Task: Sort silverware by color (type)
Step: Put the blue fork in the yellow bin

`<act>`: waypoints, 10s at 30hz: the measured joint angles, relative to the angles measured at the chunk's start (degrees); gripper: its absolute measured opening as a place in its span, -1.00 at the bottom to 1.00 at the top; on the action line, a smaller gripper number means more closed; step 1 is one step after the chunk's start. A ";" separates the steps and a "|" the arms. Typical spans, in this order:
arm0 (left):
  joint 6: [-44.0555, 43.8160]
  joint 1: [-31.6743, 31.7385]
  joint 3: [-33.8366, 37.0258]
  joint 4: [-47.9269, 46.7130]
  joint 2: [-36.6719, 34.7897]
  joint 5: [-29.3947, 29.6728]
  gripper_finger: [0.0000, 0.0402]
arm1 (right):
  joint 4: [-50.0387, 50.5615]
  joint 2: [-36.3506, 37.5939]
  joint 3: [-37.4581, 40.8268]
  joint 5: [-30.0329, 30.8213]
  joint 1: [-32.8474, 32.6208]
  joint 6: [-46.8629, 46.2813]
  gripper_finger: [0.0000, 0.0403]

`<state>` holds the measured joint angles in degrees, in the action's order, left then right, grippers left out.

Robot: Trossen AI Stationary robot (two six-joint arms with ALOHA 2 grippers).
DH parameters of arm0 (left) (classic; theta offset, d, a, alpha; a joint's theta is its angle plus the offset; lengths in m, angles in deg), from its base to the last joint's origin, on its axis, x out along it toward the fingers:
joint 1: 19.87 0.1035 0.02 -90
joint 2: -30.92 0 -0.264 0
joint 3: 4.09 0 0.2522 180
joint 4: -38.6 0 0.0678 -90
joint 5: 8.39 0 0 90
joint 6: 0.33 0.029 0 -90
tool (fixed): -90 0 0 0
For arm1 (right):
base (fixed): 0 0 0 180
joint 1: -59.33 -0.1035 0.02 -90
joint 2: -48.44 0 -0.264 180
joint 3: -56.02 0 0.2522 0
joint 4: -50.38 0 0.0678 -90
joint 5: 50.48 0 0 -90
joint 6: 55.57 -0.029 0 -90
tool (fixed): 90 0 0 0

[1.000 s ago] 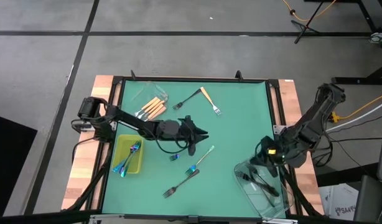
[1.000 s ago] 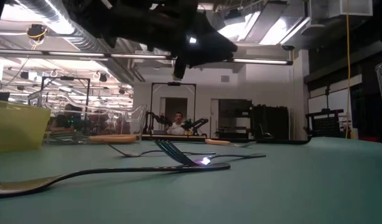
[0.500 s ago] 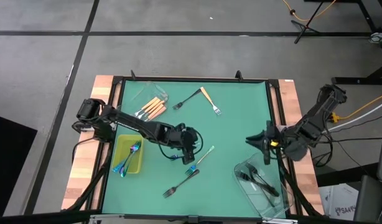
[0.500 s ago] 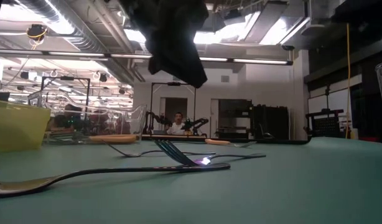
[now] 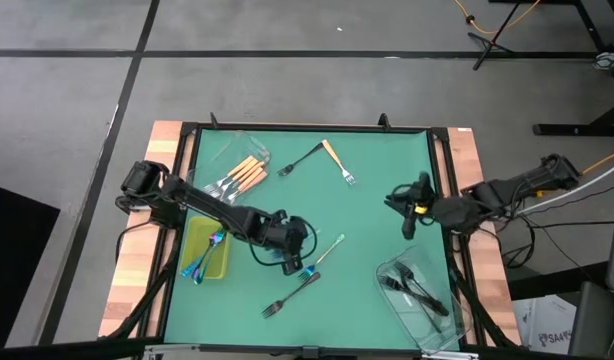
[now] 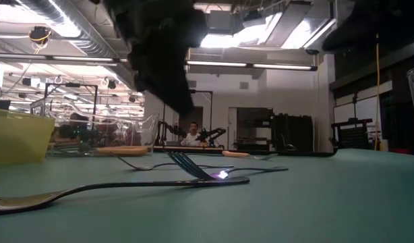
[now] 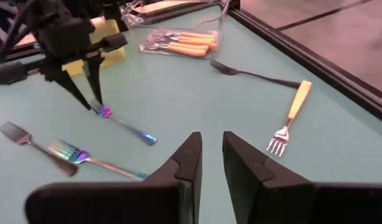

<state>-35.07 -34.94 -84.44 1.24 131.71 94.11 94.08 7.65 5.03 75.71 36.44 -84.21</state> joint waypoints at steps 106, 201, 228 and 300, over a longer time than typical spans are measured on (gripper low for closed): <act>50.51 0.90 -1.09 10.84 6.47 16.02 -0.98 | -33.34 -32.80 0.04 -57.37 31.53 3.32 -0.72; 71.85 3.71 -1.20 23.51 3.82 23.89 -0.78 | -39.74 -42.50 0.02 -55.90 31.89 2.11 -1.00; 34.79 3.46 -1.14 5.18 -15.78 23.80 -0.78 | -74.16 -42.50 0.00 -36.91 31.91 12.59 -1.00; 33.64 12.87 -1.07 28.25 -15.08 17.72 -0.98 | -85.14 -42.28 0.00 -44.92 31.93 28.25 -1.00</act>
<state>-1.43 -22.07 -85.51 29.49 116.63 111.83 8.94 -34.63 5.03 30.79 68.37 -55.96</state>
